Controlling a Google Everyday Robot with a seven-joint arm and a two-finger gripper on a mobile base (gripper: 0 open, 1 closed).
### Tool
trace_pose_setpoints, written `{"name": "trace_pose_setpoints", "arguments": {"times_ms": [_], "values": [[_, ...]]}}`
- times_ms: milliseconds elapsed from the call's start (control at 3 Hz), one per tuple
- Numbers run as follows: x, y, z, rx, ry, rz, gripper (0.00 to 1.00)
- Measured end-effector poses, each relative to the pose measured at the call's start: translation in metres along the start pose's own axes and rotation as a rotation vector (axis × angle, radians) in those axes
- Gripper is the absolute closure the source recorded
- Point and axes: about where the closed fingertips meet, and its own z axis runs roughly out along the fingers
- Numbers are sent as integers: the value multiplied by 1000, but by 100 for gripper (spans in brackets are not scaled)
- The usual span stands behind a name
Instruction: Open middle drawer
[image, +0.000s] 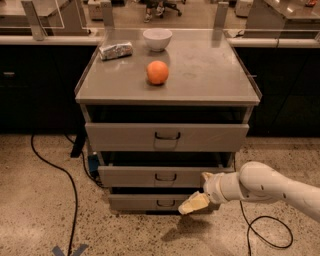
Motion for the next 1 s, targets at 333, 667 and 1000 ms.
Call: {"name": "trace_pose_setpoints", "arguments": {"times_ms": [333,667,1000], "values": [[-3,-9,19,41,-40,27,0],[-3,-9,19,41,-39,27,0],[3,-13,23,75,8,23,0]]}}
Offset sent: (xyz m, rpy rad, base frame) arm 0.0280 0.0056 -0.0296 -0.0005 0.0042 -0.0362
